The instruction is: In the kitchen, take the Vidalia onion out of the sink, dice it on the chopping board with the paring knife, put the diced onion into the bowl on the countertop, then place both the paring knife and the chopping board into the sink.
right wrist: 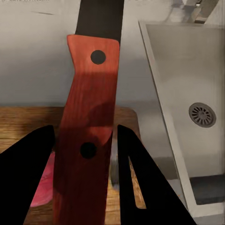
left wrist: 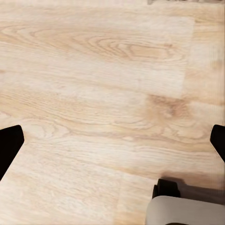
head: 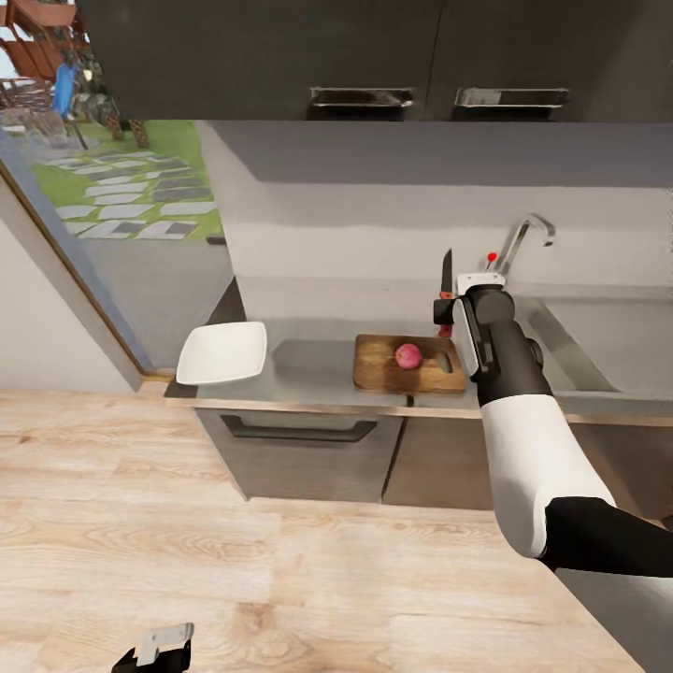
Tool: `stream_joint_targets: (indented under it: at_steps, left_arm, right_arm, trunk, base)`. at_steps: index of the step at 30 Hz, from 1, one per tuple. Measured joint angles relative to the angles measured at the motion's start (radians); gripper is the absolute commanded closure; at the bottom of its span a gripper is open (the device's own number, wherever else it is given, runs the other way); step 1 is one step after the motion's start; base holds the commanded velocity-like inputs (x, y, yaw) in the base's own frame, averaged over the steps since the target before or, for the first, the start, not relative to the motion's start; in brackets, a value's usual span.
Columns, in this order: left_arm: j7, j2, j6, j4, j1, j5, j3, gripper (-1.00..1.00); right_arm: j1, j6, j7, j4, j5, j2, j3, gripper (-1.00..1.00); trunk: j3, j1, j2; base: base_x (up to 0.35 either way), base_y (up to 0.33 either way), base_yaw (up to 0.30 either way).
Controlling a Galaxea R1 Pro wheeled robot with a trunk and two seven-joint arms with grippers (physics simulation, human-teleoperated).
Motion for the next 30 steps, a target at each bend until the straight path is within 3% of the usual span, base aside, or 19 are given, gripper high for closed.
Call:
stream_joint_targets:
  at_steps: [9,12,15,17,18,19,21,23,25,27,29,30]
  left_arm:
    - [0.0,-0.002,0.006,-0.001,0.0,0.0,0.0,-1.0]
    - [-0.002,-0.003,0.01,-0.001,-0.001,-0.001,-0.001,-1.0]
    - [-0.004,-0.002,0.01,-0.001,0.0,-0.002,-0.002,-1.0]
    - [-0.004,0.004,0.01,-0.001,0.0,-0.003,-0.003,-1.0]
    - [-0.005,0.012,0.01,-0.001,0.0,-0.003,-0.003,-1.0]
    - [-0.006,0.015,0.01,0.0,0.0,-0.003,-0.003,-1.0]
    - [-0.008,0.017,0.01,0.0,0.0,-0.003,-0.004,-1.0]
    - [-0.008,0.017,0.011,0.0,0.0,-0.003,-0.004,-1.0]
    - [-0.009,0.016,0.011,0.001,-0.001,-0.003,-0.005,-1.0]
    - [-0.009,0.017,0.01,0.001,-0.001,-0.003,-0.005,-1.0]
    - [-0.009,0.018,0.01,0.001,-0.001,-0.003,-0.005,-1.0]
    - [-0.009,0.018,0.011,0.001,0.0,-0.003,-0.005,-1.0]
  right_arm:
    - [0.0,-0.023,0.001,0.016,0.0,0.001,0.002,1.0]
    - [0.0,-0.038,0.008,0.012,0.003,0.0,0.038,1.0]
    - [0.0,-0.043,0.015,0.011,0.009,-0.005,0.12,1.0]
    - [0.0,-0.044,0.015,-0.011,0.026,-0.018,0.271,1.0]
    - [0.0,-0.043,0.018,-0.031,0.091,-0.039,0.382,1.0]
    - [0.0,-0.042,0.02,-0.038,0.144,-0.047,0.44,1.0]
    - [0.0,-0.041,0.02,-0.046,0.234,-0.054,0.515,1.0]
    - [0.0,-0.039,0.02,-0.066,0.384,-0.059,0.581,1.0]
    - [0.0,-0.038,0.021,-0.078,0.524,-0.062,0.619,1.0]
    - [0.0,-0.04,0.026,-0.083,0.638,-0.067,0.635,1.0]
    - [0.001,-0.042,0.041,-0.088,0.705,-0.085,0.643,1.0]
    - [0.001,-0.045,0.058,-0.099,0.734,-0.107,0.644,1.0]
  trunk:
    - [0.0,0.0,0.0]
    - [0.0,0.0,0.0]
    - [0.0,0.0,0.0]
    - [0.0,0.0,0.0]
    - [0.0,0.0,0.0]
    - [0.0,0.0,0.0]
    - [0.0,0.0,0.0]
    - [0.0,0.0,0.0]
    - [0.0,0.0,0.0]
    - [0.0,0.0,0.0]
    - [0.0,0.0,0.0]
    - [0.0,0.0,0.0]
  base:
    - [0.008,-0.015,0.0]
    - [0.0,0.0,0.0]
    - [0.0,0.0,0.0]
    - [0.0,0.0,0.0]
    - [0.0,0.0,0.0]
    - [0.0,0.0,0.0]
    - [0.0,0.0,0.0]
    - [0.0,0.0,0.0]
    - [0.0,0.0,0.0]
    - [0.0,0.0,0.0]
    - [0.0,0.0,0.0]
    - [0.0,0.0,0.0]
